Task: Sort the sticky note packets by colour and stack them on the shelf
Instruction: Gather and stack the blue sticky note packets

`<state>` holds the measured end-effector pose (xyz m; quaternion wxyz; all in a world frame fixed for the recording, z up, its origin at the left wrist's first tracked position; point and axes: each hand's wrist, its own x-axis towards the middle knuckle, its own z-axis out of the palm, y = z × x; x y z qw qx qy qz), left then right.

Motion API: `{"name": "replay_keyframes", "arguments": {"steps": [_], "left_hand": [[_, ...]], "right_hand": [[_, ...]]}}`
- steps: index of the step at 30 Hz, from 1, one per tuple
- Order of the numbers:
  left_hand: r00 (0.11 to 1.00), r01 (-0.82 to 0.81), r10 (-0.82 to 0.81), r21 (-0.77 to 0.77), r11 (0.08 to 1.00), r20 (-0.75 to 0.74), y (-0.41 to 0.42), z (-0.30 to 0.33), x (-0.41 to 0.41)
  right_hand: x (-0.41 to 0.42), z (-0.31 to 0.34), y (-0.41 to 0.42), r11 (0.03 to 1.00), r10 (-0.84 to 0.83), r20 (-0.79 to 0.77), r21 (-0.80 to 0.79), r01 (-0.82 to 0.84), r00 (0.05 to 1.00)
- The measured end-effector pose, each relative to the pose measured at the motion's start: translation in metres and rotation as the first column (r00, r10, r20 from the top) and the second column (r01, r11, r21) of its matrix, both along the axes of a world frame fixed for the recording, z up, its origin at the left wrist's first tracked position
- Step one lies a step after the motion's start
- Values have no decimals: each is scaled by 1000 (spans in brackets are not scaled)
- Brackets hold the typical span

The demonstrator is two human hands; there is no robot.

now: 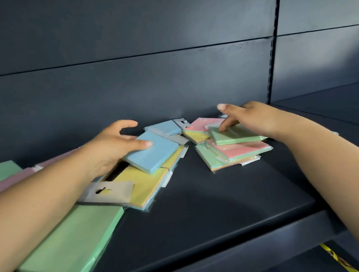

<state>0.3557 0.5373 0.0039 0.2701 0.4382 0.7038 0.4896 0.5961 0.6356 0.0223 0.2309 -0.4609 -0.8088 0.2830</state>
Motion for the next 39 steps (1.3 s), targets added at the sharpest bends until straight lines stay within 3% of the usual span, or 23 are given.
{"name": "replay_keyframes", "arguments": {"steps": [3,9,16,21,26,28,31,33,39], "left_hand": [[955,-17,8,25,1000,296,-6,13,-9],[843,-68,-25,152,986,538,-25,38,-32],[817,-151,41,145,978,575,-54,32,-57],[807,-138,34,133,982,590,-55,26,-63],[799,-120,12,139,983,601,-56,29,-68],[797,-121,8,148,982,603,-57,30,-69],[777,-149,6,175,973,630,-57,31,-71],[773,-170,11,191,967,634,-57,31,-72],[841,-153,7,227,962,540,-48,19,-57]], "right_hand": [[-11,-2,-2,998,28,-45,63,-25,999],[-57,11,6,997,80,58,8,-80,995],[-132,14,12,957,20,354,-277,85,935],[-157,-5,23,993,-117,366,38,111,923],[-171,-8,31,992,-105,439,-14,124,892],[-169,-5,29,989,-105,362,-59,136,926],[-162,-5,36,951,-150,-32,-278,135,988],[-160,-7,35,922,-237,-250,-363,136,939],[-151,0,6,880,-405,-568,-454,138,717]]}}
